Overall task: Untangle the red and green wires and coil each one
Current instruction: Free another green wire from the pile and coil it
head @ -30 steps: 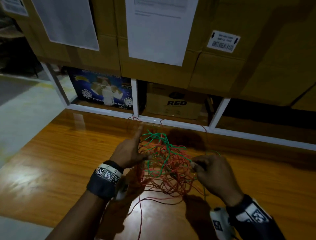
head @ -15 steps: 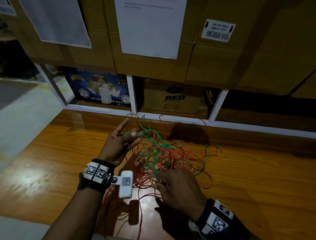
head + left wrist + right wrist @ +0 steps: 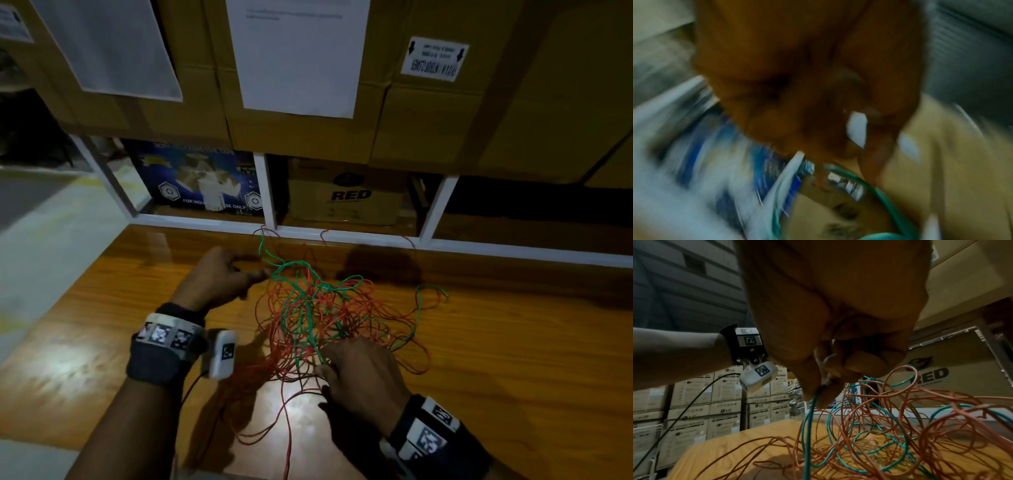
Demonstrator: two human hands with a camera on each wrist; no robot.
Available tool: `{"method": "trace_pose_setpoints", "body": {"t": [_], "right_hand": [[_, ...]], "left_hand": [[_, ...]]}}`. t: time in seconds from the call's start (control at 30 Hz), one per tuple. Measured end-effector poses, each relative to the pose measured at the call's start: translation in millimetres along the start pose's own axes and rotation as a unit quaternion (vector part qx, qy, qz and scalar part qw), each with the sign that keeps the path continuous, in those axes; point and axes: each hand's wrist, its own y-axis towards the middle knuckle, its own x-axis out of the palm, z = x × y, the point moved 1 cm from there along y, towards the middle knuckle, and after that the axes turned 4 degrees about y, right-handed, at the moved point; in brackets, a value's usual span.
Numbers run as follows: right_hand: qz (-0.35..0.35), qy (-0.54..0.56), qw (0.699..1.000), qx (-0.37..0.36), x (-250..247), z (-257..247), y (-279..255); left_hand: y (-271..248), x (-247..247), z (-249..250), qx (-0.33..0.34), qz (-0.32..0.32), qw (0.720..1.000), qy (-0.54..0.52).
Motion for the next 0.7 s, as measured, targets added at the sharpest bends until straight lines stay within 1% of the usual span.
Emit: {"method": "trace_pose_setpoints", "body": {"t": [0.03,0.07,0.1,0.17,0.2,0.23,0.27,0.3,0.33,0.4,0.47,0.53,0.6,0.63,0.7], "right_hand": [[0.004,-0.007,1.0,0.002,0.7,0.5,-0.5],[0.009,-0.012,1.0,0.003,2.4,0.9,-1.2],[0.012,-0.015,1.0,0.001,4.0,0.7,-1.5],[0.008,-0.025,1.0,0.0,8.1,-0.5,-0.8],[0.004,-0.03,1.0,0.0,9.9,-1.5,0.1],[0.0,-0.038,0.999,0.001,11.5,-2.1,1.3],[-0.006,-0.046,0.999,0.003,12.9,-2.3,2.4],[-0.012,-0.053,0.999,0.005,13.2,-2.2,2.8],[-0.017,-0.057,0.998,0.007,13.3,-1.7,3.1],[-0.019,-0.056,0.998,0.013,11.9,1.1,3.0],[-0.018,-0.05,0.998,0.021,9.5,5.9,2.2],[-0.017,-0.053,0.998,0.028,7.6,10.6,0.5],[-0.011,-0.05,0.998,0.037,6.6,15.5,-1.9],[-0.005,-0.045,0.998,0.045,5.6,18.9,-3.1],[0.023,-0.034,0.997,0.063,1.9,27.7,-5.2]], "left_hand": [[1.8,-2.8,0.0,0.016,0.045,0.992,0.113],[1.6,-3.6,4.3,0.046,0.081,0.981,0.17],[1.2,-2.1,12.9,0.085,0.104,0.975,0.176],[5.6,9.7,34.1,0.167,0.115,0.973,0.114],[14.4,20.9,41.4,0.201,0.097,0.971,0.088],[25.1,32.9,46.9,0.221,0.055,0.97,0.088],[37.4,44.6,49.6,0.23,0.005,0.966,0.116],[49.2,54.9,51.0,0.239,-0.038,0.955,0.169],[61.8,64.4,48.7,0.25,-0.066,0.94,0.224],[75.8,74.5,44.8,0.26,-0.102,0.919,0.279],[81.6,80.9,42.6,0.272,-0.115,0.912,0.286],[84.3,84.2,39.0,0.268,-0.105,0.912,0.294],[84.7,81.1,34.0,0.248,-0.083,0.928,0.266],[83.6,77.2,31.3,0.236,-0.067,0.941,0.235],[83.7,70.4,19.7,0.221,-0.041,0.965,0.138]]}}
